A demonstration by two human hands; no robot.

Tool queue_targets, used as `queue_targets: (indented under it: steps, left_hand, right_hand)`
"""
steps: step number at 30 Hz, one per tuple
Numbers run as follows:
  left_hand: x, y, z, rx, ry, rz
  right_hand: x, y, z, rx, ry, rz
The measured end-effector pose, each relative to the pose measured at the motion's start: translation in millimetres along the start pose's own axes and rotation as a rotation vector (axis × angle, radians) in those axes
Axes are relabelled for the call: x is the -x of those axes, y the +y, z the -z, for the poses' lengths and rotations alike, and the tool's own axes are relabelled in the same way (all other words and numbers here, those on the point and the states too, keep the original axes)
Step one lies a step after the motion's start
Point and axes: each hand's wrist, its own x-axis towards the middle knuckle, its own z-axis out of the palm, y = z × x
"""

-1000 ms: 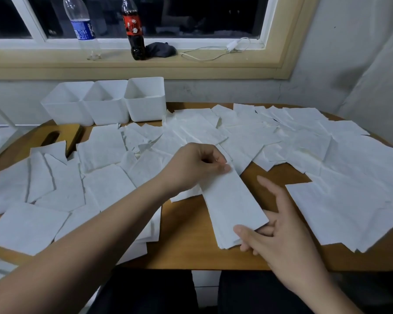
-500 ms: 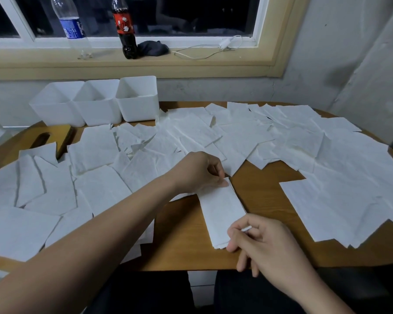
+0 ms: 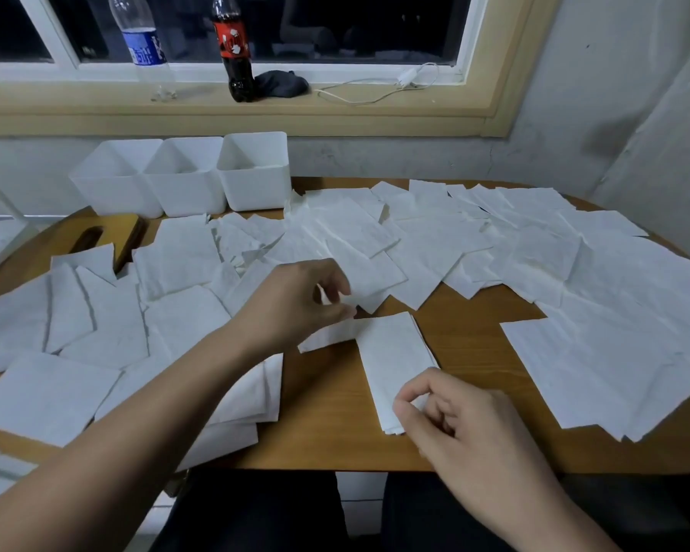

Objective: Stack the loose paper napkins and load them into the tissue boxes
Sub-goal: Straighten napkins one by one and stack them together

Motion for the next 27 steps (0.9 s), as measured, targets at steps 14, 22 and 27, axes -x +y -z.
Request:
queue_targets:
  steps: [14,22,27]
  left_hand:
    - [150,-52,46,-0.16,0.01,0.13]
    - [163,-49,50,-0.22,-0.08,0.049]
    - [159,-47,54,-0.253,-0.12,0.05]
  right_hand:
    - [-40,-28,-100,0.403,-0.162,0.605]
    - [-36,-24,-101,0.511,-0.099,0.623]
    - [-34,-19,-100,0.534,-0.033,0.597]
